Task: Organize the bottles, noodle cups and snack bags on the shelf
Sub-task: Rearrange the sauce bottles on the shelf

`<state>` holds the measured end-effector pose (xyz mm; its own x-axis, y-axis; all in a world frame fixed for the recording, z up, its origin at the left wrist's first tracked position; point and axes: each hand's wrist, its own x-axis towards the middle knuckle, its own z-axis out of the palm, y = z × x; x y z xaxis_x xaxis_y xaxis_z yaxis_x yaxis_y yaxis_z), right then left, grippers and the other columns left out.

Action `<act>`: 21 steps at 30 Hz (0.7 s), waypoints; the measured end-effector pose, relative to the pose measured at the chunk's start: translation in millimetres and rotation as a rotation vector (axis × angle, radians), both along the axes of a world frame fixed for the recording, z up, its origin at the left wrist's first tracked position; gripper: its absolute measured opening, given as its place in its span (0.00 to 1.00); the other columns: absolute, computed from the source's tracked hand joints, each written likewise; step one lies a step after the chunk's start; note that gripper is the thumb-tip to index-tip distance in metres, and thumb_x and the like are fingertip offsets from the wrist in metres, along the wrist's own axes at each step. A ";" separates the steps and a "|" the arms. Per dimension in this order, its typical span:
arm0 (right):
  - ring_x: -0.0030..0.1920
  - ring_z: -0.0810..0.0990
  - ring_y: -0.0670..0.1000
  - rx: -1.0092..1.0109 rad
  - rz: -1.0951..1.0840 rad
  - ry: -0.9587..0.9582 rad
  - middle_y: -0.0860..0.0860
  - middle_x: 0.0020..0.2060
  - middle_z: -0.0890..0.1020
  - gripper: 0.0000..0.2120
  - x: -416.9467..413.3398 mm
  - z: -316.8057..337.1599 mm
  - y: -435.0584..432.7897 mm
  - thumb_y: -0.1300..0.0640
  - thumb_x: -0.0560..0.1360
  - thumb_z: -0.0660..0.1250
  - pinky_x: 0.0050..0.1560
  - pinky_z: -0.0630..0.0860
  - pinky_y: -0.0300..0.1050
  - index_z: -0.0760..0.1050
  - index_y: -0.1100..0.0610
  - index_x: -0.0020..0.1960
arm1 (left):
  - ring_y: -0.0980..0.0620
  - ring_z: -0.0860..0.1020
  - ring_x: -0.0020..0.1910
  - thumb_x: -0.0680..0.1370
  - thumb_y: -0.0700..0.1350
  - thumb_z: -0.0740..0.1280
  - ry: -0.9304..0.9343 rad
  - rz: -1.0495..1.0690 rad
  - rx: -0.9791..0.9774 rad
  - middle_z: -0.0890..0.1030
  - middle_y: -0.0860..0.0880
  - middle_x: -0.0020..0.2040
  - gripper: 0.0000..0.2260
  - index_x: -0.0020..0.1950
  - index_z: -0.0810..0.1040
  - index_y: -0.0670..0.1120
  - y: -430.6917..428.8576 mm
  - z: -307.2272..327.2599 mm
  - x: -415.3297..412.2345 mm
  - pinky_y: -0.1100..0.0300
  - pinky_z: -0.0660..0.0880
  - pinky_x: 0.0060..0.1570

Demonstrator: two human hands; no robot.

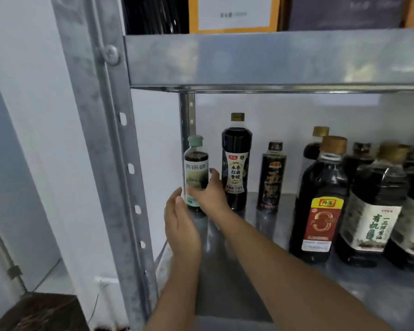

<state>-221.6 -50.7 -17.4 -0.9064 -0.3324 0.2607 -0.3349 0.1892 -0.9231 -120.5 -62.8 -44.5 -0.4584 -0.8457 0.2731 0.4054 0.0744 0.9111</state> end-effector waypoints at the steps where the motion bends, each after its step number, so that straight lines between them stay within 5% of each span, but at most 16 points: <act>1: 0.63 0.78 0.55 -0.007 0.004 -0.011 0.54 0.64 0.77 0.32 -4.3 0.3 -4.7 0.56 0.72 0.75 0.59 0.76 0.46 0.63 0.55 0.71 | 0.68 0.75 0.56 0.86 0.47 0.55 0.007 0.005 0.012 0.78 0.62 0.57 0.13 0.64 0.77 0.55 -1.4 -0.5 -0.3 0.70 0.67 0.56; 5: 0.61 0.78 0.54 -0.011 0.026 -0.056 0.51 0.62 0.78 0.32 -14.1 -1.0 -16.7 0.56 0.73 0.73 0.56 0.74 0.44 0.61 0.54 0.71 | 0.67 0.76 0.56 0.85 0.47 0.56 0.017 -0.023 0.039 0.79 0.65 0.53 0.13 0.55 0.76 0.64 -0.6 2.2 -0.4 0.69 0.69 0.53; 10: 0.60 0.80 0.53 0.021 -0.017 0.016 0.50 0.61 0.79 0.27 -17.1 -7.4 -15.2 0.54 0.73 0.73 0.59 0.77 0.47 0.65 0.52 0.67 | 0.61 0.76 0.61 0.85 0.46 0.57 0.009 -0.033 0.030 0.79 0.61 0.58 0.12 0.60 0.77 0.59 -2.6 0.0 -2.1 0.64 0.71 0.60; 17: 0.57 0.81 0.48 0.002 0.060 0.095 0.45 0.56 0.81 0.26 16.0 -13.4 25.5 0.53 0.71 0.77 0.57 0.78 0.44 0.69 0.49 0.65 | 0.74 0.72 0.54 0.84 0.47 0.60 -0.027 -0.024 -0.019 0.76 0.64 0.56 0.11 0.63 0.76 0.57 -2.5 3.9 1.1 0.77 0.66 0.47; 21: 0.57 0.80 0.41 -0.016 0.129 0.102 0.40 0.55 0.81 0.29 53.7 -12.8 80.7 0.54 0.70 0.77 0.53 0.75 0.35 0.70 0.45 0.68 | 0.62 0.79 0.57 0.84 0.44 0.61 0.021 -0.159 0.001 0.81 0.56 0.57 0.10 0.63 0.77 0.51 -1.3 7.1 3.2 0.74 0.74 0.51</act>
